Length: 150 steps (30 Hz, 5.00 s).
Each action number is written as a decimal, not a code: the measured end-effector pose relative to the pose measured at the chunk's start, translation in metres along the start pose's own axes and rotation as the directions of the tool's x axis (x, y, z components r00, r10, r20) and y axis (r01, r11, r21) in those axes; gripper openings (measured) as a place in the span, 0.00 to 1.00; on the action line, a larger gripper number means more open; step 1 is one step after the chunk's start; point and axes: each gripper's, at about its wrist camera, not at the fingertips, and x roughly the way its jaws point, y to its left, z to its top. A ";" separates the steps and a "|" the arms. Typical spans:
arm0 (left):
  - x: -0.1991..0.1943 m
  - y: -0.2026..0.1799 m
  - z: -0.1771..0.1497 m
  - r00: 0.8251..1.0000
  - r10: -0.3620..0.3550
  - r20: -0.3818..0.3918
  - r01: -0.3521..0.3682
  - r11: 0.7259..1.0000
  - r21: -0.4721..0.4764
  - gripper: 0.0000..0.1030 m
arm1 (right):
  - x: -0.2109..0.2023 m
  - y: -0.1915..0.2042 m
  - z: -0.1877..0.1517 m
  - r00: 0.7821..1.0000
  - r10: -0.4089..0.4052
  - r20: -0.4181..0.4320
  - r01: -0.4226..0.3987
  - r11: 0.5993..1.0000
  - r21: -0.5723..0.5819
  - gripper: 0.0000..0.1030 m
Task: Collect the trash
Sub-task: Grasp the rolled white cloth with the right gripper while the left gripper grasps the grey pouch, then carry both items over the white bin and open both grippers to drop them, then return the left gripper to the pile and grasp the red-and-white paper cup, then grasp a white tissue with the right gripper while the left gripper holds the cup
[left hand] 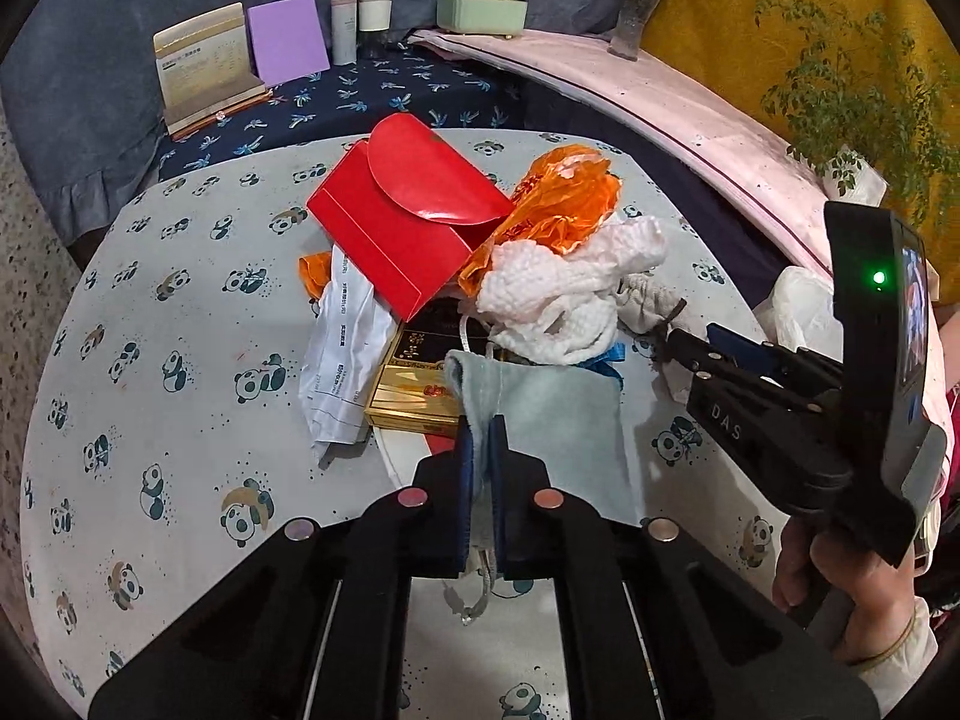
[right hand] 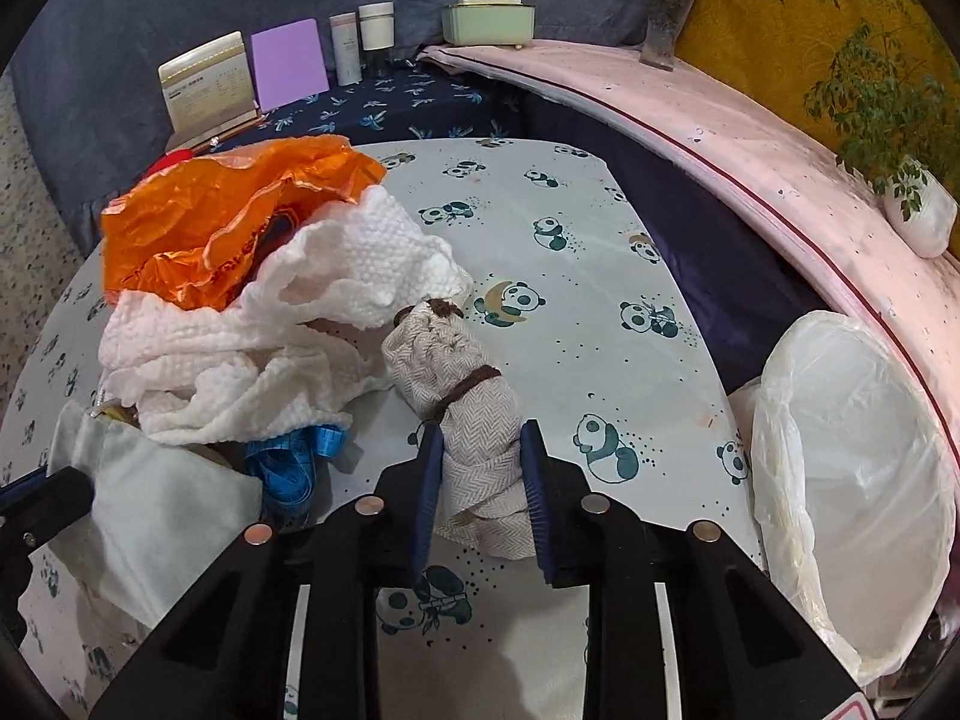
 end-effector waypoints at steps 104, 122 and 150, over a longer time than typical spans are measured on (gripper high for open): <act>0.004 -0.012 -0.018 0.996 0.082 -0.019 -0.084 0.973 -0.214 0.90 | -0.120 -0.071 -0.046 0.985 -0.062 0.160 0.030 0.980 0.198 0.63; 0.027 -0.007 -0.019 0.997 0.025 -0.075 -0.038 0.984 -0.174 0.73 | -0.086 -0.025 -0.039 0.995 0.002 0.099 -0.014 0.992 0.129 0.63; -0.051 0.038 -0.022 0.998 -0.035 0.049 0.042 0.986 -0.161 0.44 | -0.078 0.032 -0.019 0.993 0.078 0.086 -0.085 0.993 0.078 0.63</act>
